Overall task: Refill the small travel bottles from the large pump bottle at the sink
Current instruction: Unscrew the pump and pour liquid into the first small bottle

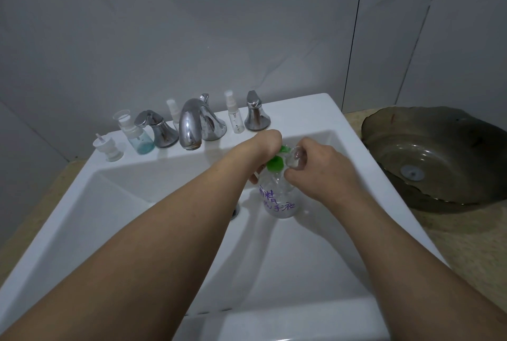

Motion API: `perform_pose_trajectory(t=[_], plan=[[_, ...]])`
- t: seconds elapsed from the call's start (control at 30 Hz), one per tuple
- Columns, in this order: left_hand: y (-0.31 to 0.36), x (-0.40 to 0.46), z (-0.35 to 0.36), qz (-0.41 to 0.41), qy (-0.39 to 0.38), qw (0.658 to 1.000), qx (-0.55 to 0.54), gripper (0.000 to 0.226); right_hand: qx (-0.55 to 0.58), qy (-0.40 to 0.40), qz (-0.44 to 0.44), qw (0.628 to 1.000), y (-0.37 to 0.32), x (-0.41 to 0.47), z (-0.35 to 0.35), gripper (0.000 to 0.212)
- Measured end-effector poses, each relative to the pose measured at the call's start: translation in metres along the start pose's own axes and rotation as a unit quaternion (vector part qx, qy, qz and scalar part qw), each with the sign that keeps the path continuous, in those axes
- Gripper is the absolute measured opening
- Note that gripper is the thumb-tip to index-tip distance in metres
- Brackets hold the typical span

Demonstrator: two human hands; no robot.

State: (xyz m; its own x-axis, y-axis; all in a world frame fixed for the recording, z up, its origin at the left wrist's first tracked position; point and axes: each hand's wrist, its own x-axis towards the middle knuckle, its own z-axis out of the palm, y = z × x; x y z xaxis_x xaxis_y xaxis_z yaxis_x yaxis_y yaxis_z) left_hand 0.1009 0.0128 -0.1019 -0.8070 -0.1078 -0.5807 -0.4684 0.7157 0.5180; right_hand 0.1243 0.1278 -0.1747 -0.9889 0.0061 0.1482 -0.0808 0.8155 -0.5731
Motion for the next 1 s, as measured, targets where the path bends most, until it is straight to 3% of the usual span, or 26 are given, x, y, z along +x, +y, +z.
perform_pose_trajectory(t=[0.37, 0.63, 1.0], plan=[[-0.003, 0.006, 0.01, 0.006, 0.05, 0.999, 0.0, 0.037, -0.024, -0.014, 0.002, 1.0, 0.001, 0.001, 0.001, 0.027], [-0.004, 0.008, -0.006, -0.018, -0.017, 0.999, -0.038, 0.037, -0.006, 0.012, -0.013, 1.0, -0.002, 0.0, -0.001, 0.025], [-0.002, 0.007, -0.002, -0.019, -0.011, 0.999, -0.039, 0.032, 0.001, 0.0, 0.001, 1.0, -0.001, 0.001, 0.001, 0.025]])
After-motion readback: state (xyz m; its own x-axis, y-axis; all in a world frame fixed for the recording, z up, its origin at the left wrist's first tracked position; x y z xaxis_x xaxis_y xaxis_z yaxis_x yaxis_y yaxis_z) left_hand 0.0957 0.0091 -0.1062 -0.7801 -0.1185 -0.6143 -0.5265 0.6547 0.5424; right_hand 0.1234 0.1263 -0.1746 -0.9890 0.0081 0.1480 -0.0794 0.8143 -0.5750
